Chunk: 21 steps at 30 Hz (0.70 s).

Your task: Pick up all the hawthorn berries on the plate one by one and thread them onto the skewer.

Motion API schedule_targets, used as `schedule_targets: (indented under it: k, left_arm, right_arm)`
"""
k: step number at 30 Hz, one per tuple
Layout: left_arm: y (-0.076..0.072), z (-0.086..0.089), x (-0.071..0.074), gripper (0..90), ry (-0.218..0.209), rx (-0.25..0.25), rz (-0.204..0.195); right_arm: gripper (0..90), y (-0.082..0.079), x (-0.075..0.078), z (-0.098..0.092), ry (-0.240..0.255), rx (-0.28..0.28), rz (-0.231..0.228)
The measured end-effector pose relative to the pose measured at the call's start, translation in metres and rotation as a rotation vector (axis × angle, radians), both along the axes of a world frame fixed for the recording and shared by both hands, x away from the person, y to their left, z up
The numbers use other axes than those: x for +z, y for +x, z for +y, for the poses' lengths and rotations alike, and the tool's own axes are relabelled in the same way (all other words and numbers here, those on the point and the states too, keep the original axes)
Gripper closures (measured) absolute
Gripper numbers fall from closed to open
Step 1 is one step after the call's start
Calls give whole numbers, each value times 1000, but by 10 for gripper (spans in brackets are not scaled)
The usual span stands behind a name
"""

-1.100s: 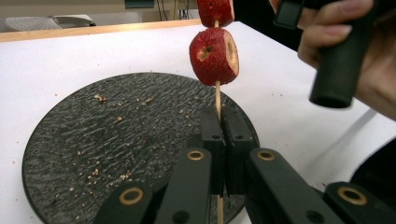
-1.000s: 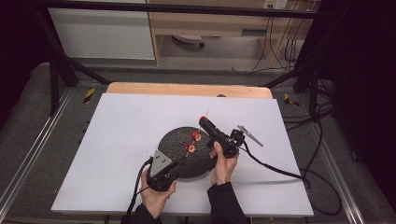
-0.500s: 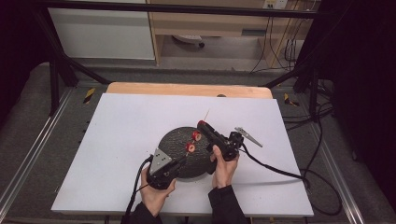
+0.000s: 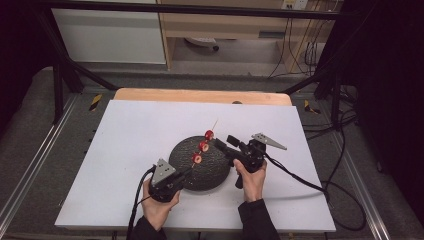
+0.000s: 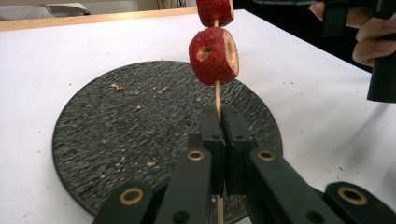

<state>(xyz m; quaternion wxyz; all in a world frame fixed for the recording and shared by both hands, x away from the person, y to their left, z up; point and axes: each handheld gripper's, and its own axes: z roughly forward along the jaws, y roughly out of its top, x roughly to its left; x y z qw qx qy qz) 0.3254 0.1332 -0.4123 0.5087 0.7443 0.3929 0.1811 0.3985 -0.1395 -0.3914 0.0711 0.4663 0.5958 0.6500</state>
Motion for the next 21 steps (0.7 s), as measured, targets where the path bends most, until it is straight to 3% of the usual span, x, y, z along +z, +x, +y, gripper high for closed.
schedule_targets:
  k: [7,11,21]
  left_arm:
    - [1,15,1,886,18,-13,-2]
    - [2,24,4,885,27,-21,-1]
    - [6,40,10,885,83,-50,21]
  right_arm:
    - [99,0,-5,-12,-174,46,10]
    - [41,-1,-8,-18,-259,83,29]
    - [7,-7,-23,-41,-406,141,53]
